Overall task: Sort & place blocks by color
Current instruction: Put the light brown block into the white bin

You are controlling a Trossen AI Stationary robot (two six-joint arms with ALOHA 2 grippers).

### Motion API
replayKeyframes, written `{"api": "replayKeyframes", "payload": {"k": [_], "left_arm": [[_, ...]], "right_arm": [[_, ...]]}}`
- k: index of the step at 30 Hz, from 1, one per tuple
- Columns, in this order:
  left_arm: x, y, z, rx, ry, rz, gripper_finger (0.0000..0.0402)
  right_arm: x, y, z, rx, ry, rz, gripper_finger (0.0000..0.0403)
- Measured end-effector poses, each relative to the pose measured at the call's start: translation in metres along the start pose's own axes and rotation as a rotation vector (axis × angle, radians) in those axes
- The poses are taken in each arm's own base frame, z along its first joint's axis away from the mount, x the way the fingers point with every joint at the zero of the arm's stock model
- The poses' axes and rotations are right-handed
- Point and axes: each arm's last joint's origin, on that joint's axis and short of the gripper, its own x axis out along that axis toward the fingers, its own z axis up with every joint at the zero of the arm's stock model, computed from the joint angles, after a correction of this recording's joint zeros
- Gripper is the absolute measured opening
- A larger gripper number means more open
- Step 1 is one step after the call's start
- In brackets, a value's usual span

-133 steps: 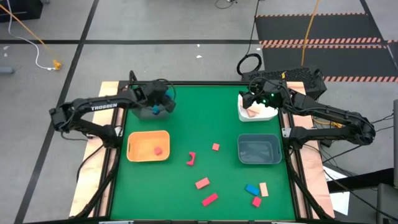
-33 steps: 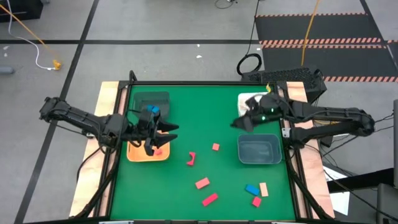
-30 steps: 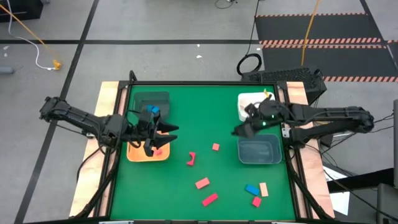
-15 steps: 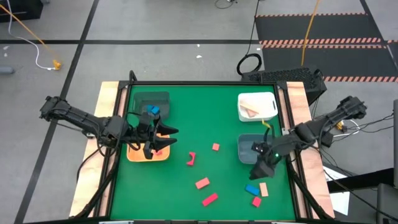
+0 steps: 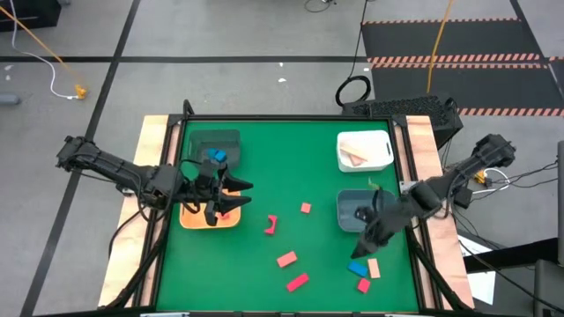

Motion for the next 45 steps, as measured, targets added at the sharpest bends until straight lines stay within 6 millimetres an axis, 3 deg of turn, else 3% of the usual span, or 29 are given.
{"api": "replayKeyframes", "payload": {"k": [7,20,24,31,37,45], "left_arm": [[0.0,0.002,-0.004,0.018,0.039,0.019,0.0232],[-0.001,0.007,-0.013,0.174,0.136,0.058,0.0232],[-0.001,0.008,-0.015,0.18,0.16,0.058,0.0232],[-0.002,0.01,-0.02,0.195,0.222,0.055,0.0232],[-0.003,0.01,-0.021,0.212,0.232,0.054,0.0232],[-0.003,0.01,-0.02,0.219,0.229,0.052,0.0232]], "right_arm": [[0.028,-0.017,-0.015,0.209,0.19,-0.235,0.0254],[0.082,-0.044,-0.013,0.383,0.135,-0.503,0.0254],[0.085,-0.049,-0.012,0.395,0.122,-0.553,0.0254],[0.073,-0.066,-0.013,0.493,0.043,-0.765,0.0254],[0.075,-0.072,-0.011,0.495,0.002,-0.752,0.0254],[0.085,-0.102,-0.007,0.537,-0.022,-0.708,0.0254]]}}
